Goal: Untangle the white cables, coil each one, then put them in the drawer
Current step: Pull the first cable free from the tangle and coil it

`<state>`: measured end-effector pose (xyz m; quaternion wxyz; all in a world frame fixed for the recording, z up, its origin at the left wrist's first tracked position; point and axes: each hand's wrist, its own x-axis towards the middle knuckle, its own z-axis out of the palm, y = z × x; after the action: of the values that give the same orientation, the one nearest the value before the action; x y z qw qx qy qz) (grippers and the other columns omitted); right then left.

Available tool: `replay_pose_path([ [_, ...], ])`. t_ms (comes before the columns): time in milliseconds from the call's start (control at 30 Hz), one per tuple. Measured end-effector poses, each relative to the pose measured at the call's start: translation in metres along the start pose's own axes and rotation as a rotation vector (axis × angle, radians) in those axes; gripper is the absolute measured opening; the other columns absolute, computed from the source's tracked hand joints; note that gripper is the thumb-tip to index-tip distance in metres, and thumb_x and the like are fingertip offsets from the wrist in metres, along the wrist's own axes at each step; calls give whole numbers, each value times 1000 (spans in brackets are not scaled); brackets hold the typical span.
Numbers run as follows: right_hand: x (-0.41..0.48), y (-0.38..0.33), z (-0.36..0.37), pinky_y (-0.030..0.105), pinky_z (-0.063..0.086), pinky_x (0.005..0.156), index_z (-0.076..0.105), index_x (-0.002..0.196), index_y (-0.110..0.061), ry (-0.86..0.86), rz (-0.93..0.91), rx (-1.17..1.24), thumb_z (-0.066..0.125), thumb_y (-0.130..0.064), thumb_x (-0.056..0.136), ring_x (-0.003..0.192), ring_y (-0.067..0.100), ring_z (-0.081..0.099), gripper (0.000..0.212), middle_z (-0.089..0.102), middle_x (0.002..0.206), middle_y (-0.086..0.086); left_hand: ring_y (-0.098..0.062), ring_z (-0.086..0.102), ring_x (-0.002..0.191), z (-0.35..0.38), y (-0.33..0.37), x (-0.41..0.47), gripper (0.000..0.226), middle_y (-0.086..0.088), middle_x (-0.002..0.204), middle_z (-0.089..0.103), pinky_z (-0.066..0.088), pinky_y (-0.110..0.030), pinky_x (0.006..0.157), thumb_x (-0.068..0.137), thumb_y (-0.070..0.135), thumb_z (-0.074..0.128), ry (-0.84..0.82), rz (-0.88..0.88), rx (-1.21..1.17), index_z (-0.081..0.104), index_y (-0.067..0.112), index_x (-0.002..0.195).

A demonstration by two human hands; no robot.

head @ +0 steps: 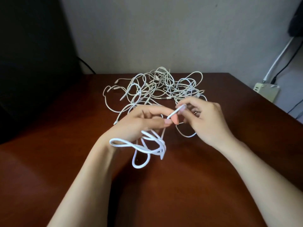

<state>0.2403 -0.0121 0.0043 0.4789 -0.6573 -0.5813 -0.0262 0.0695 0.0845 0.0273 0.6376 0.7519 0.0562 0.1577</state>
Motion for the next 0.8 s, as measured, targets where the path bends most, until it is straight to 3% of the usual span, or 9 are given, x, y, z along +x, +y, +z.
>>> replay_pose_path([
  [100, 1, -3, -14, 36, 54, 65, 63, 82, -28, 18, -78, -295, 63, -26, 85, 65, 16, 65, 3, 59, 65, -14, -4, 22, 40, 0, -3, -1, 20, 2, 47, 27, 22, -12, 42, 85, 8, 57, -73, -54, 63, 73, 18, 80],
  [233, 3, -11, -35, 30, 39, 71, 52, 83, -35, -349, 126, -662, 65, -52, 78, 80, 17, 57, 23, 58, 75, -16, 1, 30, 37, 1, -11, 4, 18, 14, 43, 39, 25, -9, 41, 96, 1, 50, -52, -235, 182, 65, 8, 88],
  [300, 2, -9, -34, 31, 38, 73, 52, 92, -35, -526, 205, -690, 67, -55, 74, 88, 16, 55, 31, 54, 84, -18, 2, 39, 38, 2, -16, 6, 18, 14, 45, 47, 31, -8, 44, 97, 4, 49, -8, -323, 210, 63, 6, 87],
  [367, 0, -2, -30, 32, 43, 77, 53, 98, -34, -590, 220, -628, 68, -54, 75, 91, 15, 56, 33, 53, 90, -17, -4, 50, 47, 3, -20, 8, 19, 10, 53, 56, 39, -15, 50, 96, 11, 52, 91, -383, 217, 66, 11, 83],
  [467, 2, 11, -26, 33, 44, 70, 55, 99, -30, -579, 188, -592, 63, -44, 84, 74, 8, 52, 22, 49, 77, -14, -16, 61, 63, 1, -23, 11, 22, -3, 71, 65, 48, -20, 59, 97, 17, 51, 265, -453, 181, 66, 15, 82],
  [600, 6, 33, -20, 37, 47, 83, 52, 102, -25, -501, 202, -606, 55, -36, 92, 100, 19, 54, 14, 50, 100, -11, -17, 65, 76, 2, -24, 14, 22, -7, 85, 70, 51, -26, 79, 99, 22, 49, 372, -436, 165, 68, 13, 94],
  [700, 9, 49, -16, 33, 38, 79, 49, 105, -22, -419, 264, -659, 48, -37, 97, 107, 26, 53, 18, 52, 116, -3, 0, 64, 56, 5, -19, 12, 26, 7, 64, 70, 47, -9, 58, 100, 21, 45, 408, -403, 102, 67, 8, 99],
  [800, 13, 59, -13, 35, 34, 82, 50, 111, -16, -328, 295, -702, 44, -34, 99, 109, 29, 53, 23, 52, 121, 4, 5, 54, 39, 8, -12, 10, 28, 12, 46, 61, 37, -5, 43, 102, 22, 42, 450, -383, 68, 66, 7, 96],
])
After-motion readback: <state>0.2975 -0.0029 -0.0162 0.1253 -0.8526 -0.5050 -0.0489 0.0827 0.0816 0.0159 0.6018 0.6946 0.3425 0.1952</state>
